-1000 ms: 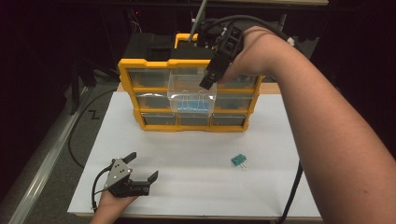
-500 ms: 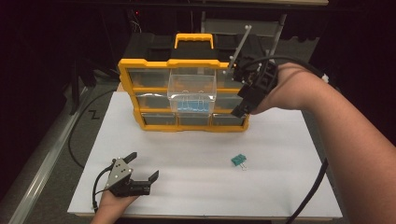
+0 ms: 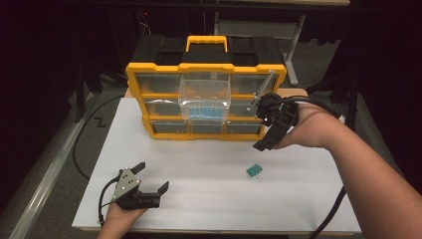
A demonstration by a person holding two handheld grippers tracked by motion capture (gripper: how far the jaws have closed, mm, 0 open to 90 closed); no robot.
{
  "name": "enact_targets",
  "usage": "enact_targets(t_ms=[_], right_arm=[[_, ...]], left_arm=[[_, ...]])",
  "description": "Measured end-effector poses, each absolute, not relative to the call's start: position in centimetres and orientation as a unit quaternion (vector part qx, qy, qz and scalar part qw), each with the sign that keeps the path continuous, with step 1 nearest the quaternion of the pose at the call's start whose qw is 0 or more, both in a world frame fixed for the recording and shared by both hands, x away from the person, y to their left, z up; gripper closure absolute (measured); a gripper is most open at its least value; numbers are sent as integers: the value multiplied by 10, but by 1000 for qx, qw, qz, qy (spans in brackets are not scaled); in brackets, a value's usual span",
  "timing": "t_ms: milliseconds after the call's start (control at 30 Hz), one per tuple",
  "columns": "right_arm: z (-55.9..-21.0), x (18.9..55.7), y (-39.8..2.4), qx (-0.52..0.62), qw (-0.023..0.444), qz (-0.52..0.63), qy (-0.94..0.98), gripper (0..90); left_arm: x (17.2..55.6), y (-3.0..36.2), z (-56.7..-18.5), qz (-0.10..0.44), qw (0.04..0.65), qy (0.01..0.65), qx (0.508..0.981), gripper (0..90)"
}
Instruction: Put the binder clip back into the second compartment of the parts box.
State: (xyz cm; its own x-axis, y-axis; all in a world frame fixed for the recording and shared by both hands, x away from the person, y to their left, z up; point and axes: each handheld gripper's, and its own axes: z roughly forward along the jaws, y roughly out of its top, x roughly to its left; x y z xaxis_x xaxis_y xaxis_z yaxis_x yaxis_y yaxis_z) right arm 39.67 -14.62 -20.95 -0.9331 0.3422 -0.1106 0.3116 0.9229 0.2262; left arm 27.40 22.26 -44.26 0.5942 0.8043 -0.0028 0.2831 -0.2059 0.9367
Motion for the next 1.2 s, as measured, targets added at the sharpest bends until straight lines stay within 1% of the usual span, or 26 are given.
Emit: enact_targets(t_ms=[33, 67, 100, 133, 167, 200, 233, 267, 300, 333, 367, 400, 433, 467, 533, 567, 600, 667, 733, 767, 833, 867, 933, 967, 1033, 1200], right_arm=[[-214, 397, -147, 166, 73, 103, 978, 180], [-227, 397, -149, 165, 71, 108, 978, 157], [-227, 397, -149, 165, 71, 108, 978, 157], [-237, 397, -151, 174, 74, 106, 976, 108], [-237, 397, -151, 174, 74, 106, 976, 108], [-243, 397, -152, 180, 74, 107, 975, 85], [-254, 397, -154, 181, 75, 104, 975, 25], [-254, 397, -154, 181, 75, 104, 975, 25], [-268, 395, -157, 190, 76, 105, 973, 2], [-268, 395, -157, 190, 76, 105, 973, 2], [-282, 396, -160, 200, 76, 103, 971, 2], [-282, 396, -160, 200, 76, 103, 971, 2], [-296, 396, -163, 203, 72, 96, 972, 2], [-296, 396, -163, 203, 72, 96, 972, 2], [-308, 396, -166, 198, 67, 95, 973, 3], [-323, 396, -167, 192, 63, 91, 975, 12], [-323, 396, -167, 192, 63, 91, 975, 12], [-341, 395, -170, 192, 55, 98, 975, 32], [-345, 395, -171, 195, 50, 99, 975, 34], [-357, 395, -173, 192, 49, 95, 976, 47], [-361, 395, -173, 193, 46, 95, 976, 55], [-369, 397, -175, 188, 48, 91, 977, 85], [-374, 399, -175, 183, 53, 92, 977, 119], [-374, 399, -176, 185, 58, 95, 976, 156], [-374, 400, -176, 187, 59, 97, 976, 170], [-377, 405, -179, 194, 56, 96, 975, 282]], left_arm=[[274, 223, -443, 256, 509, 370, 733, 2], [274, 223, -443, 255, 509, 372, 733, 2], [274, 223, -443, 255, 509, 372, 733, 2], [274, 222, -443, 255, 510, 372, 732, 2], [274, 222, -442, 254, 511, 372, 733, 2], [274, 222, -442, 254, 511, 371, 732, 2], [273, 222, -443, 254, 511, 371, 733, 2], [274, 221, -443, 255, 512, 371, 732, 2], [274, 222, -443, 254, 510, 370, 733, 2], [274, 222, -443, 254, 511, 371, 733, 2], [273, 222, -442, 254, 511, 370, 733, 2], [273, 222, -442, 254, 511, 370, 733, 2], [273, 221, -442, 254, 511, 368, 734, 2], [273, 221, -442, 254, 511, 368, 734, 2], [274, 221, -443, 254, 512, 369, 733, 2], [274, 221, -443, 253, 510, 369, 734, 2], [274, 221, -443, 253, 510, 369, 735, 2], [274, 221, -443, 252, 512, 370, 733, 2], [274, 221, -443, 252, 512, 369, 733, 2], [274, 221, -443, 253, 515, 368, 732, 2], [274, 221, -443, 252, 513, 366, 734, 2], [274, 221, -443, 253, 513, 366, 734, 2], [274, 221, -443, 252, 512, 367, 735, 2], [274, 221, -443, 253, 512, 367, 735, 2], [274, 221, -443, 253, 513, 368, 733, 2], [274, 221, -443, 252, 511, 366, 736, 2]])
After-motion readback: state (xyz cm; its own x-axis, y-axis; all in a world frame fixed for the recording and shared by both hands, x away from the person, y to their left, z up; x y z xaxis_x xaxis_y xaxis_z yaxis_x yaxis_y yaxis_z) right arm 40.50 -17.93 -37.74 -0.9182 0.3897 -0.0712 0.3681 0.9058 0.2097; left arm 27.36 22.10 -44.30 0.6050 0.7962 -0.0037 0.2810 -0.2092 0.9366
